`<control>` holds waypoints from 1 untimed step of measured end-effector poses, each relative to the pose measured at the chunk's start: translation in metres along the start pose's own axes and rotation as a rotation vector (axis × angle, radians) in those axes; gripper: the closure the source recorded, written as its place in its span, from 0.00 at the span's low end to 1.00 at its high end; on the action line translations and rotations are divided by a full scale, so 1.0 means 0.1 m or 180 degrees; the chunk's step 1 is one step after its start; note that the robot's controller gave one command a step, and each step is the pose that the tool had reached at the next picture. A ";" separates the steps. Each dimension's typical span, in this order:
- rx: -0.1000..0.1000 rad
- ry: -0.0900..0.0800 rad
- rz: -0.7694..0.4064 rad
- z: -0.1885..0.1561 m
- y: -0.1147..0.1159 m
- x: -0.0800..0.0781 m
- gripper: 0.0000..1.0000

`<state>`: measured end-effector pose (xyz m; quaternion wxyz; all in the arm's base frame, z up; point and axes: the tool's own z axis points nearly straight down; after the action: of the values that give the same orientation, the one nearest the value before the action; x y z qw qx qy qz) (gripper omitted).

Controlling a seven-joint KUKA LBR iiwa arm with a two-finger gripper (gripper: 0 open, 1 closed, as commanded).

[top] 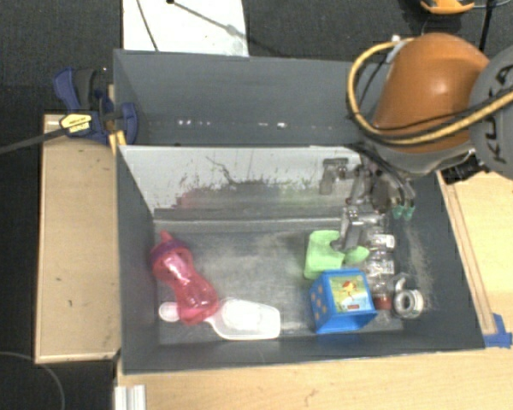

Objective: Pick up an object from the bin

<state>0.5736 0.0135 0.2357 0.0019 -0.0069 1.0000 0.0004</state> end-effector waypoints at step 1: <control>0.0000 0.0000 0.0000 0.00 0.00 0.00 0.00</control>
Offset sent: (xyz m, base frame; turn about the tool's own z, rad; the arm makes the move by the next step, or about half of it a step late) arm 0.0180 -0.0423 -0.1657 -0.4769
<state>0.5736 0.0135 0.2357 0.0019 -0.0069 1.0000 0.0004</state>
